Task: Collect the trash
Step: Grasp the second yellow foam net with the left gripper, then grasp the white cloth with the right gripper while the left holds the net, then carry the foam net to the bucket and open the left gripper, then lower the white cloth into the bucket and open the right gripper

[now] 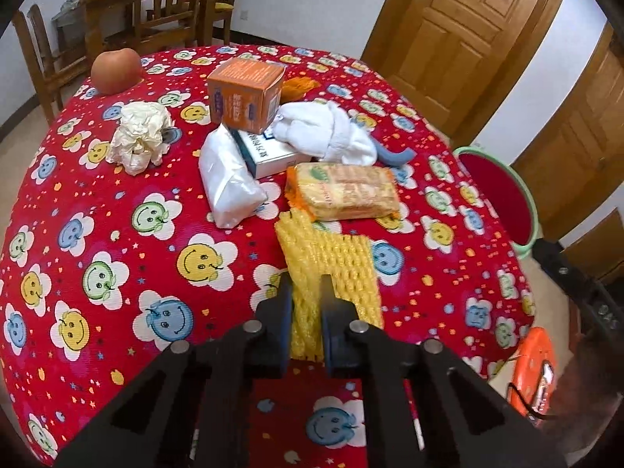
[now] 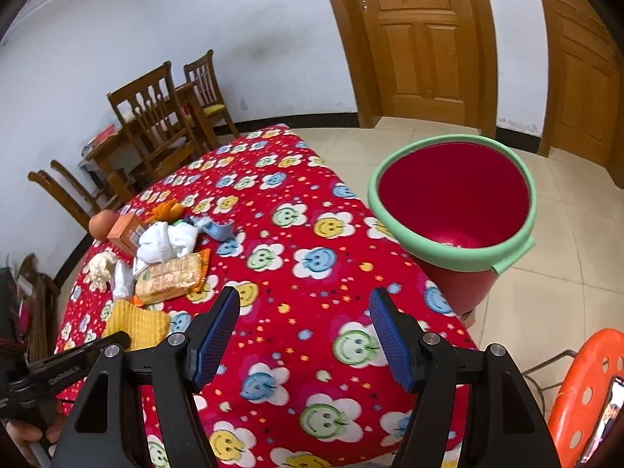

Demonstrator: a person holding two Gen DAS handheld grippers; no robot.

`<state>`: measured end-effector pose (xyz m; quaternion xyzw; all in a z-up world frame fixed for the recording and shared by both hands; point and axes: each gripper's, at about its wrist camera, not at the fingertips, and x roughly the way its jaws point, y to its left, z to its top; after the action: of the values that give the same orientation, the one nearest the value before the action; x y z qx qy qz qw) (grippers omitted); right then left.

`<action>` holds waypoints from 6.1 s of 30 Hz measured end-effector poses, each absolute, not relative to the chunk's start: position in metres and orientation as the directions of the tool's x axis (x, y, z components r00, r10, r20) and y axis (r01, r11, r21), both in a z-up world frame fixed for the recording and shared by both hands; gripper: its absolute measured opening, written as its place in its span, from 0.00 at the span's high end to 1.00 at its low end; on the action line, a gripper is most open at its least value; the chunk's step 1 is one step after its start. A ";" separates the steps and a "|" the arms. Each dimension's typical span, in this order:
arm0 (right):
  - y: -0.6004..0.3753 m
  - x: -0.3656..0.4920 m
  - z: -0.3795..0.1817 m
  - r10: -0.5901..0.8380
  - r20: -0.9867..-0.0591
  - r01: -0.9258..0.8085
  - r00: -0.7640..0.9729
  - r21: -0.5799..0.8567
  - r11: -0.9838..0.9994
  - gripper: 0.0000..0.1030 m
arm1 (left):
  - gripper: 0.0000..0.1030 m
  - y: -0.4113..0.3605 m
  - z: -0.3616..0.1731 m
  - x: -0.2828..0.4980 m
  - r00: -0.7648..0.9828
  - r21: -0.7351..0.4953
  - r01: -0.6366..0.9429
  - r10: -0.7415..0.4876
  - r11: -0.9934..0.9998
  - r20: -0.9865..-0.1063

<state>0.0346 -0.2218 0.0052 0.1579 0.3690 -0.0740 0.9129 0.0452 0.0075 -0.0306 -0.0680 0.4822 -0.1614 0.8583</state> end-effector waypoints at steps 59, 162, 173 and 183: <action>-0.107 0.161 -0.003 0.291 -0.672 -0.018 0.681 0.381 0.924 0.82 | 0.90 0.087 0.019 0.095 0.741 -0.216 -0.010 -0.138 0.976 -0.657; -0.438 0.043 -0.019 -0.159 -0.674 0.558 0.721 0.430 0.709 0.81 | 0.46 -0.304 -0.021 0.145 0.456 -0.164 0.556 -0.464 0.815 -0.759; -0.438 0.058 -0.022 -0.177 -0.693 0.571 0.699 0.392 0.721 0.70 | 0.31 -0.282 -0.010 0.141 0.516 -0.131 0.509 -0.424 0.851 -0.745; -0.434 0.048 -0.011 -0.179 -0.662 0.558 0.728 0.419 0.716 0.51 | 0.30 -0.261 0.001 0.135 0.529 -0.136 0.481 -0.411 0.866 -0.743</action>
<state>0.0480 -0.4340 -0.0106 0.3123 0.3028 -0.2104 0.8755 0.1349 -0.2615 0.0007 0.0426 0.4129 -0.2552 0.8732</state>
